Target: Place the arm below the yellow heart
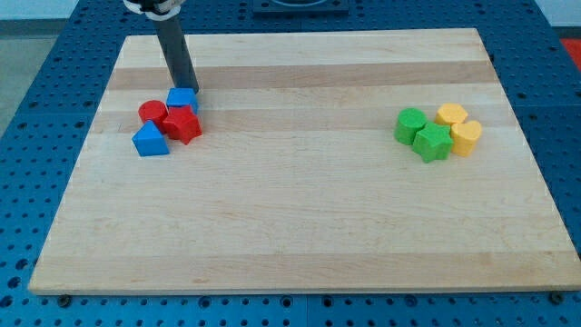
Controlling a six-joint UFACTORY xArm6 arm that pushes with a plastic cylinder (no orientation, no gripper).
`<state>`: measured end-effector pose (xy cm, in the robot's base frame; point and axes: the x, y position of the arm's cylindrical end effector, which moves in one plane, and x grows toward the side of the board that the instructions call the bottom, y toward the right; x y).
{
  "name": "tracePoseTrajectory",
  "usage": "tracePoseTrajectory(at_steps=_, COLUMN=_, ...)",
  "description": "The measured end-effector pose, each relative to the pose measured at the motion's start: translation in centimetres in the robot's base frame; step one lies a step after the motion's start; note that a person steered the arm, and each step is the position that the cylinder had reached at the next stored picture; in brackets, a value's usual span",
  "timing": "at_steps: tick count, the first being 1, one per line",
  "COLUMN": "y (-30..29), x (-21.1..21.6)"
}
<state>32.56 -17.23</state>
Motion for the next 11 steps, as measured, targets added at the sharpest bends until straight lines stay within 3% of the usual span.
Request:
tracePoseTrajectory(at_steps=5, y=7.6, x=0.4)
tracePoseTrajectory(at_steps=9, y=21.2, x=16.4)
tracePoseTrajectory(at_steps=10, y=27.1, x=18.9)
tracePoseTrajectory(at_steps=11, y=32.8, x=18.6)
